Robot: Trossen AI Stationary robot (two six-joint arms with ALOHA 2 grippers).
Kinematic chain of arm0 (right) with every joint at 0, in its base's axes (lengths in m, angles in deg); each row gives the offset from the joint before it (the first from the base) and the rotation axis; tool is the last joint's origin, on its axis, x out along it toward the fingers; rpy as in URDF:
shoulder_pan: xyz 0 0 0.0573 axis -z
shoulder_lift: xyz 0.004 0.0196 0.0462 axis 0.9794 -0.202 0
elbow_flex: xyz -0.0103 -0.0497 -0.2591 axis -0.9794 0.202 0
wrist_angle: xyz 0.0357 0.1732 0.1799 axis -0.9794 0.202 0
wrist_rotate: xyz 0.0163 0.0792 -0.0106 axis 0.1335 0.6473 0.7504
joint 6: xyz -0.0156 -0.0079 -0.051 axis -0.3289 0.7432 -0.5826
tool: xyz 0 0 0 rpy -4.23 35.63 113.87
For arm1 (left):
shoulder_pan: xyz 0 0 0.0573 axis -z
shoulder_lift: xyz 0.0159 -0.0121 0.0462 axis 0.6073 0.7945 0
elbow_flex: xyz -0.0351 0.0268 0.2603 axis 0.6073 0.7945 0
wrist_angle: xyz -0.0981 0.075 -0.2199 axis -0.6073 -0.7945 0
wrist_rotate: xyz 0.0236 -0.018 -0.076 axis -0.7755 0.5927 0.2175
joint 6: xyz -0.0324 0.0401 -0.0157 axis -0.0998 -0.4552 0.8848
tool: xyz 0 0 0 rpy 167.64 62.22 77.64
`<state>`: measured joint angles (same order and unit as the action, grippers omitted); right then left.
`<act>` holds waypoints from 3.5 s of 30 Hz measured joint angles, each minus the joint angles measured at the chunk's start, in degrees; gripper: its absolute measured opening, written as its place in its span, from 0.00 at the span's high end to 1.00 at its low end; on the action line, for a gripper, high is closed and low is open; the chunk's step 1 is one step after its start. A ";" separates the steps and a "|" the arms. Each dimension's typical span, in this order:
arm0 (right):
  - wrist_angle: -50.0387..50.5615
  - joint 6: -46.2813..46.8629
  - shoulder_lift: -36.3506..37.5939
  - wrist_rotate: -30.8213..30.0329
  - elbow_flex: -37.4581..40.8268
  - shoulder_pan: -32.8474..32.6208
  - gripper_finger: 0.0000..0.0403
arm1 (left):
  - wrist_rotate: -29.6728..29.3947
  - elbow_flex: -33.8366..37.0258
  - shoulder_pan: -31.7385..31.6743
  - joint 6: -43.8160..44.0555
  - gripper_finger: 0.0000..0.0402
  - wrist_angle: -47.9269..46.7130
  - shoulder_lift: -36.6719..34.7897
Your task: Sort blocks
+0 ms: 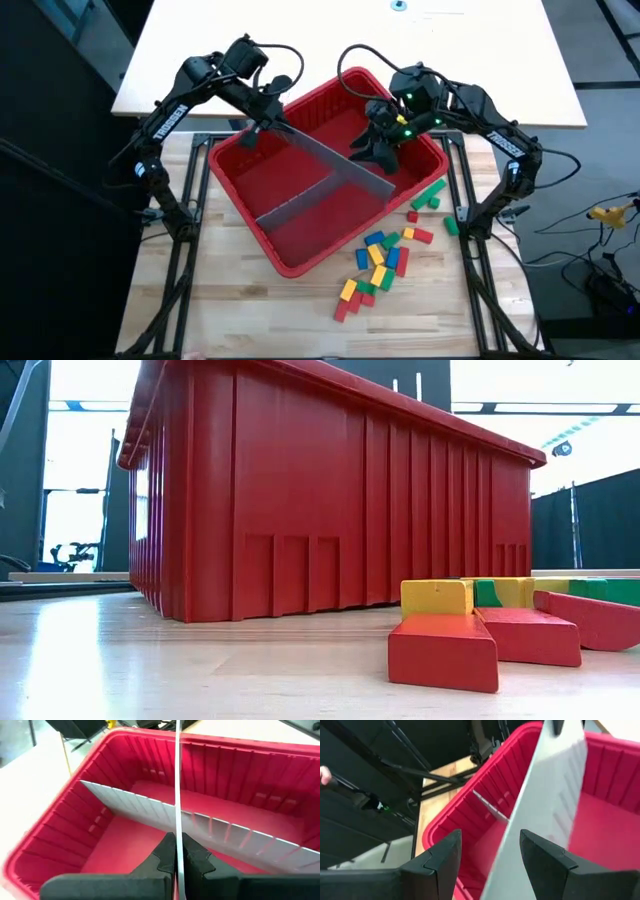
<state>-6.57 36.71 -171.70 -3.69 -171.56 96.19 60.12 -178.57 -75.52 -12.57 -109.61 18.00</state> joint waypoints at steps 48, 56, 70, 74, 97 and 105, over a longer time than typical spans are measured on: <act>17.24 -8.66 0.85 -7.15 0.00 -0.55 0.97 | -1.73 -3.02 -2.56 0.55 1.00 -0.49 0.00; 17.15 -9.57 0.85 -7.60 0.00 -1.24 1.00 | -5.51 -3.02 -2.54 1.77 1.00 3.48 -0.04; 16.39 -9.76 0.85 -8.82 0.00 -1.27 1.00 | -14.48 -3.13 -2.51 4.61 0.78 4.23 -0.13; 16.45 -9.79 0.85 -8.66 0.00 -1.29 1.00 | -19.67 -3.13 -2.55 4.64 0.70 2.90 -0.17; 16.00 -9.21 1.22 -9.06 0.02 -1.34 1.00 | -25.24 -2.99 -6.87 4.02 0.98 -1.42 -0.02; 14.95 -8.75 1.22 -5.81 0.02 -1.33 1.00 | -25.03 -2.99 -7.15 -0.26 1.00 0.01 -0.02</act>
<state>8.38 27.95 -170.48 -9.50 -171.54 94.86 35.09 -181.57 -82.67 -12.84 -109.60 17.98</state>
